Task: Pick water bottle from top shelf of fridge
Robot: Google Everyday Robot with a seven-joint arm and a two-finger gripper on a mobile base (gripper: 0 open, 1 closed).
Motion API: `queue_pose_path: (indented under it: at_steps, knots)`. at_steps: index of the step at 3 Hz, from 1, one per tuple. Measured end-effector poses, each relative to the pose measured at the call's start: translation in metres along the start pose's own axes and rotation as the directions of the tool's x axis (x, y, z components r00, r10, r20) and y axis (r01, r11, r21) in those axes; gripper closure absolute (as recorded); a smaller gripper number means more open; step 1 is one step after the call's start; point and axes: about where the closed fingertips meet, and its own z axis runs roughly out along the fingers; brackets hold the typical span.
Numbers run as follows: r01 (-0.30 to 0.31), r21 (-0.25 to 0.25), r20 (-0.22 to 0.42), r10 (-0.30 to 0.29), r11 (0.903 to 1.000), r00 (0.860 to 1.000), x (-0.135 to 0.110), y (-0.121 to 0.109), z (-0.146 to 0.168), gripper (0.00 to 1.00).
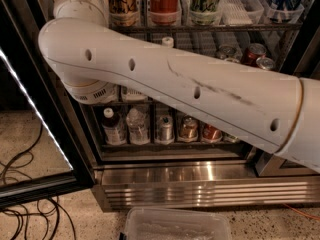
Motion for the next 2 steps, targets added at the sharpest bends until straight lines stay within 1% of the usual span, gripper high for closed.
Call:
queue_pose_path:
  at_steps: [1, 2]
  knots:
    - [0.000, 0.000, 0.000, 0.000, 1.0000, 1.000, 0.0000, 0.0000, 0.0000, 0.76]
    - [0.003, 0.011, 0.023, -0.003, 0.9999, 1.000, -0.0067, -0.0067, -0.0020, 0.98]
